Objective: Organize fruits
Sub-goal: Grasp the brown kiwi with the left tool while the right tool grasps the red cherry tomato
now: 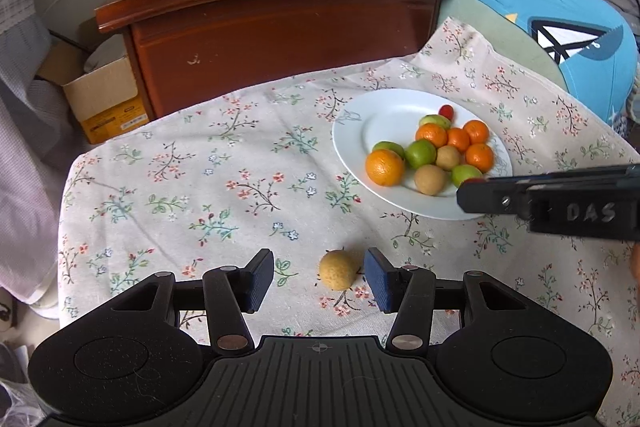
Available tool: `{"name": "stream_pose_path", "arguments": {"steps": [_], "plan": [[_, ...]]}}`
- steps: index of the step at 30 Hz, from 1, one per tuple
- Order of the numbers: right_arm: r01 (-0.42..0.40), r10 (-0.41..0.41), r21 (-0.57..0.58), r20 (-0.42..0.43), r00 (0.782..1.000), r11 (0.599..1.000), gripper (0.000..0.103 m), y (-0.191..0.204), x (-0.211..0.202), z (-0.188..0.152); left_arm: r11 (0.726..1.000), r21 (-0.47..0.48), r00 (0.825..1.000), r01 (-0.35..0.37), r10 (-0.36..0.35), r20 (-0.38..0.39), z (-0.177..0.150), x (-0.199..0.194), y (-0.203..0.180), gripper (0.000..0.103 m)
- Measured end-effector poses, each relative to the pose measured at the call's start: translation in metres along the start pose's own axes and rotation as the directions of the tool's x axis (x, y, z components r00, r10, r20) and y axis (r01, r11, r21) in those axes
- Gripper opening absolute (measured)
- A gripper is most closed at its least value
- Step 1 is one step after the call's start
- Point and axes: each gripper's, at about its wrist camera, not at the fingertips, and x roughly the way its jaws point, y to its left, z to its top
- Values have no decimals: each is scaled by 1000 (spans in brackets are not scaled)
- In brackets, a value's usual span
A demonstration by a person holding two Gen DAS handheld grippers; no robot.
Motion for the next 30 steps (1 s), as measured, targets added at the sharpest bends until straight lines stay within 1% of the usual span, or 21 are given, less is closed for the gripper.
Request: {"name": "stream_pose_path", "arguments": {"steps": [3,6,12,16,17,18,20,23,24,26,30], "plan": [[-10,10,32,-6,1000,999,26,-13,-11,5,1000,25,1000,8,-8,-8,-3,12,-7,49],[-16,16,89,4,1000,996,26,-24,-15,7,999,33,1000,14,-13,-19,-6,22,-9,48],[-16,19,131,-27,999,991,26,-32,-7,6,999,32,999,21,-20,-30,-6,32,-12,47],[-16,20,141,-24,1000,990,26,-33,-7,7,999,44,999,17,-15,-42,-8,41,-14,47],[-16,19,142,-20,1000,990,26,-34,-8,7,999,40,999,17,-15,-43,-8,42,-14,45],[-17,20,145,-18,1000,989,26,-34,-8,8,999,34,999,20,-18,-46,-8,44,-13,38],[-20,23,152,-15,1000,988,26,-35,-8,9,999,28,998,25,-24,-54,-8,46,-12,33],[-19,21,154,-14,1000,988,26,-35,-8,9,999,32,999,20,-18,-51,-7,47,-13,30],[-18,20,155,-15,1000,988,26,-35,-8,9,999,32,999,16,-15,-50,-7,46,-12,27],[-16,19,156,-17,1000,988,26,-35,-7,9,1000,27,999,12,-10,-51,-7,46,-12,24],[-11,13,153,-14,1000,988,26,-35,-6,10,1000,17,999,10,-9,-49,-7,45,-10,23]]}}
